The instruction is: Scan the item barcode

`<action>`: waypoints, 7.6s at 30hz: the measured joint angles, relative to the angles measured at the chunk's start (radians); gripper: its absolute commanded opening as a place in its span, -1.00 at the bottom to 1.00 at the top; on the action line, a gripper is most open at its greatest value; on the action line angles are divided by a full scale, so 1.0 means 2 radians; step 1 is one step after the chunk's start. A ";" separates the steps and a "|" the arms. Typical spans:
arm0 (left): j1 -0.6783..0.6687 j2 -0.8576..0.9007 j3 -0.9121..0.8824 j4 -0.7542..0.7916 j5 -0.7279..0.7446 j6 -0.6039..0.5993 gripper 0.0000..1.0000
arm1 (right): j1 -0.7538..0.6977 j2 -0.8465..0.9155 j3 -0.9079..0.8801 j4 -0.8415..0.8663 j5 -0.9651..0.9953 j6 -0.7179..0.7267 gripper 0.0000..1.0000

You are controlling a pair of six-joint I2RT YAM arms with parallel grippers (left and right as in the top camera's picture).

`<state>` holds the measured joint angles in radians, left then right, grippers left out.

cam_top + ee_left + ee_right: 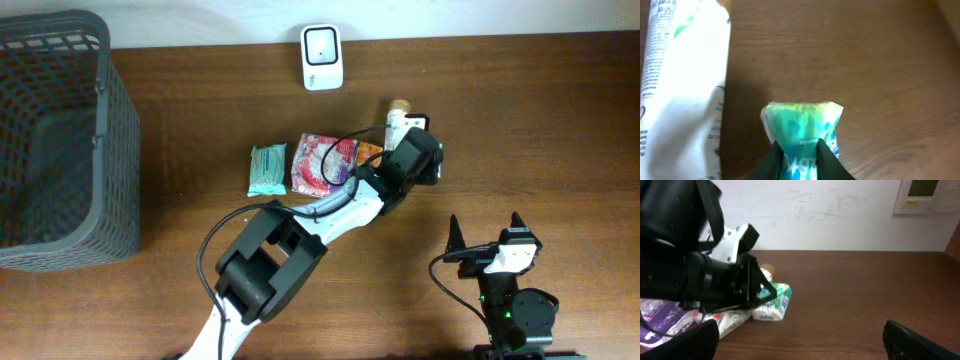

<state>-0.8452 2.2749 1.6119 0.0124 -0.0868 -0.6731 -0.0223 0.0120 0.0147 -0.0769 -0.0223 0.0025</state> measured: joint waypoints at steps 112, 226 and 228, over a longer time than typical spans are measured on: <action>0.491 -0.344 0.033 -0.587 -0.191 0.216 -1.00 | 0.000 0.001 0.000 0.000 0.000 0.000 0.97; 0.334 -0.282 0.067 -0.591 0.000 0.225 0.99 | 0.113 0.998 0.690 -0.345 0.112 0.173 -0.92; 0.334 -0.282 0.067 -0.591 0.000 0.225 0.99 | 0.113 0.998 0.690 -0.347 0.094 0.173 -0.92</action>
<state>-0.1776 1.7115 1.7451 -1.1702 -0.0875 -0.2230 0.2028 2.0079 1.3956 -0.7712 0.1658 0.3477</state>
